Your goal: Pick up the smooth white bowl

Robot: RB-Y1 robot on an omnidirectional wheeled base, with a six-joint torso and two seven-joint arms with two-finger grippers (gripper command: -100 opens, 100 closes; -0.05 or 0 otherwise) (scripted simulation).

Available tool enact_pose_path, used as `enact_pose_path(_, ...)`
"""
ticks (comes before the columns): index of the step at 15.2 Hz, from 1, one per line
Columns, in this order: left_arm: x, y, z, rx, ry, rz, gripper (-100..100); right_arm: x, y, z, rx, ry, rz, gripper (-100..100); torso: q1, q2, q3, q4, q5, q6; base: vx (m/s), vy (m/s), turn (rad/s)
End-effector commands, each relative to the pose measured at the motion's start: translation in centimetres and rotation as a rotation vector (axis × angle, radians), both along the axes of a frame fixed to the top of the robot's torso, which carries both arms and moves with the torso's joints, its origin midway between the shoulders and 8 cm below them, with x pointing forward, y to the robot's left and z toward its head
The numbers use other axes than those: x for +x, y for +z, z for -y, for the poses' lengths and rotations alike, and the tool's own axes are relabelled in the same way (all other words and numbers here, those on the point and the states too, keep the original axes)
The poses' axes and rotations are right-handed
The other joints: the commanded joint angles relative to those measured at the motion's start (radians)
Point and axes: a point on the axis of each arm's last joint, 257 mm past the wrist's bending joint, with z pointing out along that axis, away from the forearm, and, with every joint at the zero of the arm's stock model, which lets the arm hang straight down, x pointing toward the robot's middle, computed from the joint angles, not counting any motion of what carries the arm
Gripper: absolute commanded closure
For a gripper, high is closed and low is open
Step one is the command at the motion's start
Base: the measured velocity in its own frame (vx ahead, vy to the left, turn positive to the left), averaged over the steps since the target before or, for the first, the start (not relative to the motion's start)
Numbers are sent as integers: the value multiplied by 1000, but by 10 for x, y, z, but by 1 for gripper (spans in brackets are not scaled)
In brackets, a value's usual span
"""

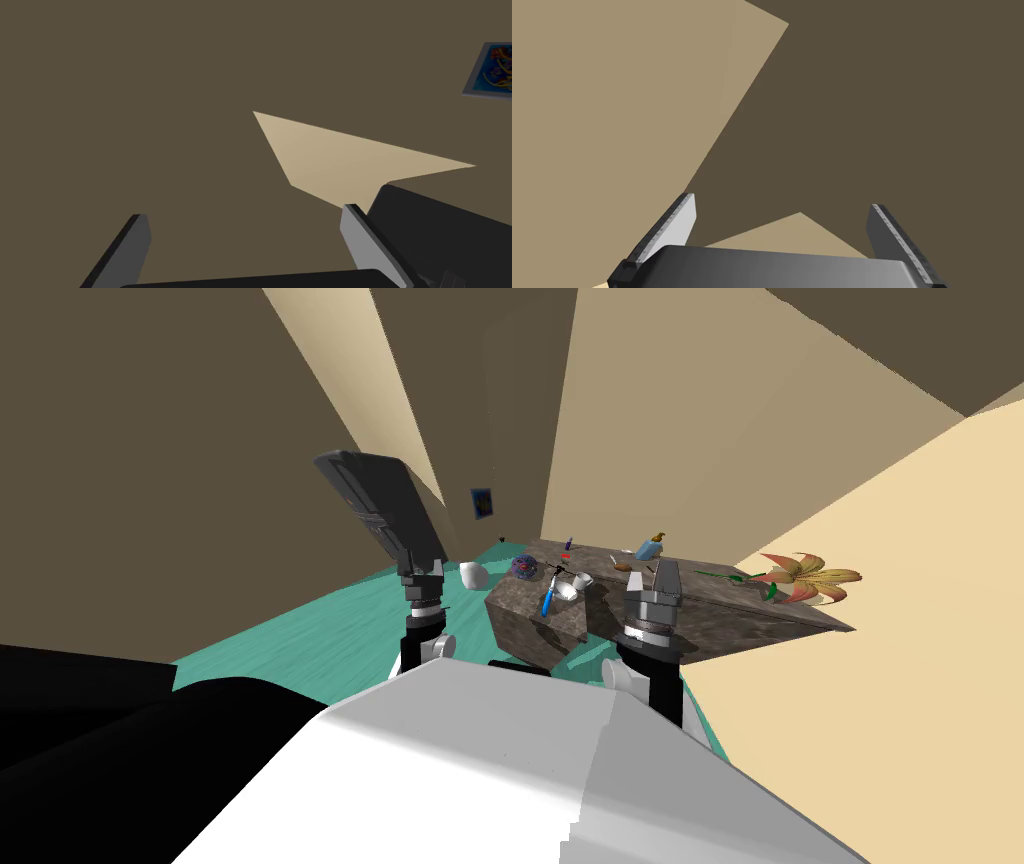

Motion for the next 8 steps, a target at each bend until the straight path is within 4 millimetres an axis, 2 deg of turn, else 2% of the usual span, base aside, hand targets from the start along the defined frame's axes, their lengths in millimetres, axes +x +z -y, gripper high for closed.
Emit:
enact_pose_path(1,0,0,0,0,0,0,0,3,-5,-3,-31,7,-16,-100,0,0,0,0,0,0,0,0,0)
enact_pose_path(4,0,0,0,0,0,0,0,11,-16,-6,-91,17,-51,-100,0,1,0,0,0,0,-13,16,16)
enact_pose_path(8,0,0,0,0,0,0,0,25,-44,-9,-210,24,-128,-100,1,1,1,0,0,0,-15,27,24)
